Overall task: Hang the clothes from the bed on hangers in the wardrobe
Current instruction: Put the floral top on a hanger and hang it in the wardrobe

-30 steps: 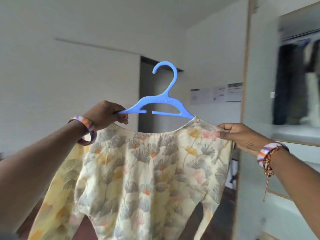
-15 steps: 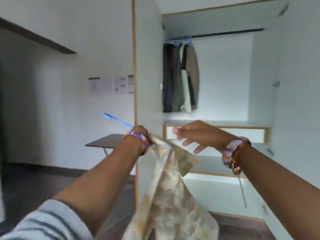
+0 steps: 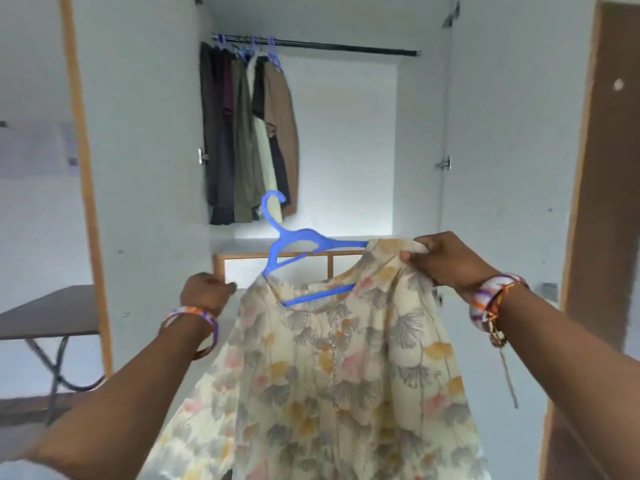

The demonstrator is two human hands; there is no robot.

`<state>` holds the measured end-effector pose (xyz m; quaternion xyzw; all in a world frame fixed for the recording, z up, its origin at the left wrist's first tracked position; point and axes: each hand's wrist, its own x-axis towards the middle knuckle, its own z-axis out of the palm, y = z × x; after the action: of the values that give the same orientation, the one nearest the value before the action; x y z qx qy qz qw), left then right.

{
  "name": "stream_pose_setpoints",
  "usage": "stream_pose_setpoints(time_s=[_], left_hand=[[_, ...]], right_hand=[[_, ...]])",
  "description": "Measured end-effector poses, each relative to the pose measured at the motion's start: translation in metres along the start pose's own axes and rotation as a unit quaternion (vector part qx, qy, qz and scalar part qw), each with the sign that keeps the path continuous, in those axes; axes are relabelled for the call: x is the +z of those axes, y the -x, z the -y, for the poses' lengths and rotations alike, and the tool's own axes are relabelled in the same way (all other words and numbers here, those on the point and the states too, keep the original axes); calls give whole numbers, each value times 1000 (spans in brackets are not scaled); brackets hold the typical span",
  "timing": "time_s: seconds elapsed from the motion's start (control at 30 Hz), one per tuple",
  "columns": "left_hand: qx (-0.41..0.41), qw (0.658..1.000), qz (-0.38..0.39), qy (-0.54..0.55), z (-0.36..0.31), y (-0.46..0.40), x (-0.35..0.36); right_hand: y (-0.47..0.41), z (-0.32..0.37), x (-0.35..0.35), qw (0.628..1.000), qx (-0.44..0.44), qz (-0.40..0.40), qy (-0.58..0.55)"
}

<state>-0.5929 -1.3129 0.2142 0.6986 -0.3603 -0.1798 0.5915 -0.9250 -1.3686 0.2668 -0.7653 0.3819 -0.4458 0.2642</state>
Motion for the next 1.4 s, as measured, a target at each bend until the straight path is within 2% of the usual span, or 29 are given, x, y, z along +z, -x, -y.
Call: stream_pose_setpoints(time_s=[0.1,0.2,0.27,0.37,0.43,0.47,0.5,0.57,0.63,0.7,0.73,0.77,0.83,0.9,0.97,1.03,1.1,1.23,1.33,1.4], left_hand=[[12,999,17,-37,7,-28,24],[113,985,96,-86,-6,-65,46],[176,965,135,-139,-24,-100,54],[234,920,244,-197,-62,-129,62],[215,910,316,-161,-80,-131,71],[195,916,323,-139,-83,-135,79],[178,924,313,-132,-81,-140,87],[128,946,276,-107,-69,-157,113],[87,968,226,-61,-50,-174,146],[96,966,224,-84,-35,-186,176],[61,977,202,-43,-34,-195,192],[27,974,218,47,-34,-210,207],[-57,950,262,162,-49,-237,223],[-69,924,299,228,-68,-257,229],[2,941,277,194,-85,-268,228],[27,945,291,148,-88,-292,230],[-42,922,329,201,-96,-324,232],[-12,919,382,96,-120,-368,238],[72,924,370,58,-138,-385,240],[174,931,318,54,-144,-392,237]], right_hand=[[-28,-38,-17,995,-11,-4,-101],[-60,-69,-37,992,-45,14,-114],[-89,-87,-56,989,-56,53,-129],[-134,-102,-81,979,-59,102,-169],[-168,-108,-89,986,-47,76,-138],[-187,-111,-90,996,-43,34,-76],[-210,-115,-90,999,-28,-18,23],[-248,-119,-76,968,14,-114,223],[-274,-115,-41,954,-6,-134,267],[-288,-106,4,962,-85,-95,242],[-289,-99,30,967,-123,-55,217],[-289,-92,56,971,-150,-3,186],[-286,-79,106,965,-175,94,173],[-292,-83,145,945,-184,131,236],[-309,-92,169,937,-201,86,273],[-329,-97,182,930,-207,31,301],[-352,-99,194,912,-204,-35,353],[-392,-98,209,879,-210,-163,395],[-427,-99,199,885,-247,-227,324],[-452,-97,188,885,-269,-260,277]])
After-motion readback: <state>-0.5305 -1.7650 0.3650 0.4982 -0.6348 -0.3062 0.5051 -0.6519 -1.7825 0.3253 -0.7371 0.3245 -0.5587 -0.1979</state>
